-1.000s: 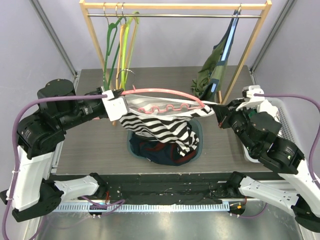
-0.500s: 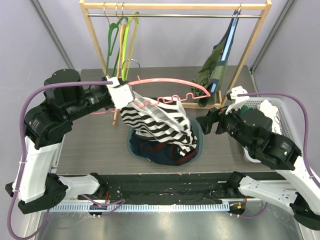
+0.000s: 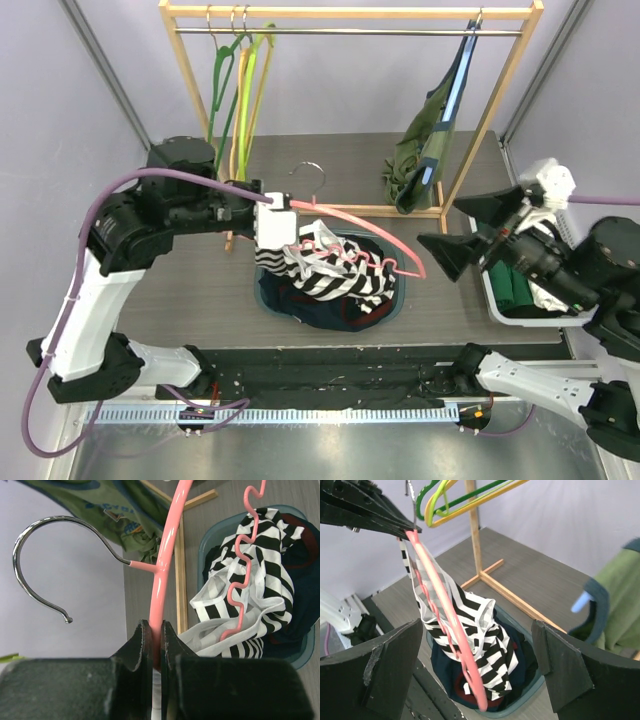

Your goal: Remove the tank top from the hanger

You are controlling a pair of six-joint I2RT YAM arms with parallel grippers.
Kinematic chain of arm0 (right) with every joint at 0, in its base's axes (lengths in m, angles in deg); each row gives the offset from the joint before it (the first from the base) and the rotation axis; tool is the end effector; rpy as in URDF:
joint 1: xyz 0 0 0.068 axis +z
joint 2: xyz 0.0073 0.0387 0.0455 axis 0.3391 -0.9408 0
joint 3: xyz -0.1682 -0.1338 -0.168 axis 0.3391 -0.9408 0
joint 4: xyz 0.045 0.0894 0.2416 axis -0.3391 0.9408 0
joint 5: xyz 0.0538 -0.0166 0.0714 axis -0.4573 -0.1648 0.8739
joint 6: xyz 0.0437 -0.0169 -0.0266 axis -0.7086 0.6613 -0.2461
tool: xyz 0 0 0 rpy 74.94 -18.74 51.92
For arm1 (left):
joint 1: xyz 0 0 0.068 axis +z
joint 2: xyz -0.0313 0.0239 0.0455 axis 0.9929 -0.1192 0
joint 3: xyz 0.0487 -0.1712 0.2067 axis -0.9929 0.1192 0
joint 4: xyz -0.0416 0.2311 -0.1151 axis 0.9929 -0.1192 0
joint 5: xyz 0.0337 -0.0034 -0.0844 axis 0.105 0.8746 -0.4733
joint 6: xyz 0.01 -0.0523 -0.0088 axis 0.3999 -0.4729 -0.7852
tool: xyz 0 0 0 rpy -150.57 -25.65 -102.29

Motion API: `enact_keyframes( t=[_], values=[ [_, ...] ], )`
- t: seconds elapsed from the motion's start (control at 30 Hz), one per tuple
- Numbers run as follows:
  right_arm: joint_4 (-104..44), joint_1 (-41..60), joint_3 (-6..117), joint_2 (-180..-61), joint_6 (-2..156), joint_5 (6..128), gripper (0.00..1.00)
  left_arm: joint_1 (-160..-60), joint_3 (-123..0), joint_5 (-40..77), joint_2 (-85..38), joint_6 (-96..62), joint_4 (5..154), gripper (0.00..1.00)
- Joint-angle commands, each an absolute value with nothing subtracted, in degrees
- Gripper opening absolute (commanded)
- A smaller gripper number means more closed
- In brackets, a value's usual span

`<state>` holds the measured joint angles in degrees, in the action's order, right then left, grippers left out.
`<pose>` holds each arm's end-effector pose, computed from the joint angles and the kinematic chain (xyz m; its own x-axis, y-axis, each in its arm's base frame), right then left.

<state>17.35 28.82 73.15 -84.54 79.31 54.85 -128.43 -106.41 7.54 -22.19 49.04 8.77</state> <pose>0.0430 0.0445 0.5234 -0.0495 0.0600 -0.9970 -0.6917 0.7180 0.0776 0.1187 -0.1365 0.5327 0.5440 0.5425 -0.6402 0.7560 0.0141 0.6544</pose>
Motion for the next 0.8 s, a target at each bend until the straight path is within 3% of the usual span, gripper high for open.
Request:
enact_keyframes(
  t=[0.0,0.3,0.77],
  values=[
    [15.7,28.6,73.8,-91.5,85.1,63.5,1.00,-131.1,-110.4,5.3,-24.1,55.3,7.7,0.00],
    [15.5,28.6,75.9,-97.2,86.6,73.6,0.98,-134.8,-113.2,8.0,-26.9,58.6,6.6,0.00],
    [15.1,28.7,71.1,-97.0,84.0,80.4,0.73,-135.4,-113.8,8.6,-26.9,57.7,7.9,0.00]
  ],
)
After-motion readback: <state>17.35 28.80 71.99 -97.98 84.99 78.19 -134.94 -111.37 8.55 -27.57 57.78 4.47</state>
